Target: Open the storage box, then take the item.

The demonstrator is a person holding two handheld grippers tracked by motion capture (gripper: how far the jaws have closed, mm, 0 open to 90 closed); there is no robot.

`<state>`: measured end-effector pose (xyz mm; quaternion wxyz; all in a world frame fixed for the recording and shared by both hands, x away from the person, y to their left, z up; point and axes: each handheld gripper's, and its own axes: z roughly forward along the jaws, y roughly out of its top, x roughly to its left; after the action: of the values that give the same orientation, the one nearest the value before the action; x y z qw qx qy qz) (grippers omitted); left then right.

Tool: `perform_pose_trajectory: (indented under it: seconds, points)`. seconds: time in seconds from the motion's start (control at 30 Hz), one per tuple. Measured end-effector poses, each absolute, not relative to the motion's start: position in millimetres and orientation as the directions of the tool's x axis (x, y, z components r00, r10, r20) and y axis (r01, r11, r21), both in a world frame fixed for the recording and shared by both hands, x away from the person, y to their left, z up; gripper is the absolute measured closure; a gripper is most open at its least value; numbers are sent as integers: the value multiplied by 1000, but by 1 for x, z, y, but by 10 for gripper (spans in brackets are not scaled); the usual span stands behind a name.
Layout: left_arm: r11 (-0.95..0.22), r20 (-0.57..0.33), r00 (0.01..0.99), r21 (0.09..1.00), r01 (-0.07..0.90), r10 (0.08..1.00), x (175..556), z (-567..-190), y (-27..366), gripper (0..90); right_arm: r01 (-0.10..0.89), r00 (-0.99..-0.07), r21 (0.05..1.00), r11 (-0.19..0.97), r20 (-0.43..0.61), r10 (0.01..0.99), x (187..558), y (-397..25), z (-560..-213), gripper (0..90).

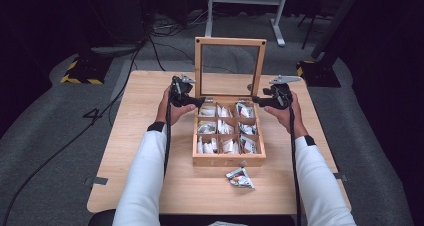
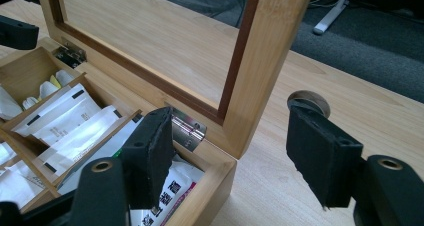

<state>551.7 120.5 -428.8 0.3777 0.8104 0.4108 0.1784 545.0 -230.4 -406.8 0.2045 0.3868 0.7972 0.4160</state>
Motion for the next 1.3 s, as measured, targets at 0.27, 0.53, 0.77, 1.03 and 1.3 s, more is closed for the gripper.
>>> perform_pose_trajectory:
  seconds: [0.27, 0.53, 0.77, 1.03, 1.3]
  points:
    - [-386, -25, 606, 750, 537, 795, 560, -428, 112, 197, 459, -608, 818, 347, 5, 794, 553, -225, -410, 357]
    - [-404, -13, 623, 750, 523, 782, 563, -426, 100, 198, 474, -602, 819, 323, 34, 798, 560, -226, -415, 354]
    - [-412, -15, 619, 734, 540, 785, 569, -430, 99, 202, 480, -600, 816, 323, 37, 799, 566, -220, -419, 363]
    - [-408, -26, 613, 724, 556, 790, 573, -433, 107, 209, 498, -593, 805, 323, 45, 804, 571, -219, -422, 405]
    - [-391, -70, 652, 750, 534, 755, 573, -431, 104, 381, 503, -610, 805, 314, 73, 789, 575, -216, -426, 482]
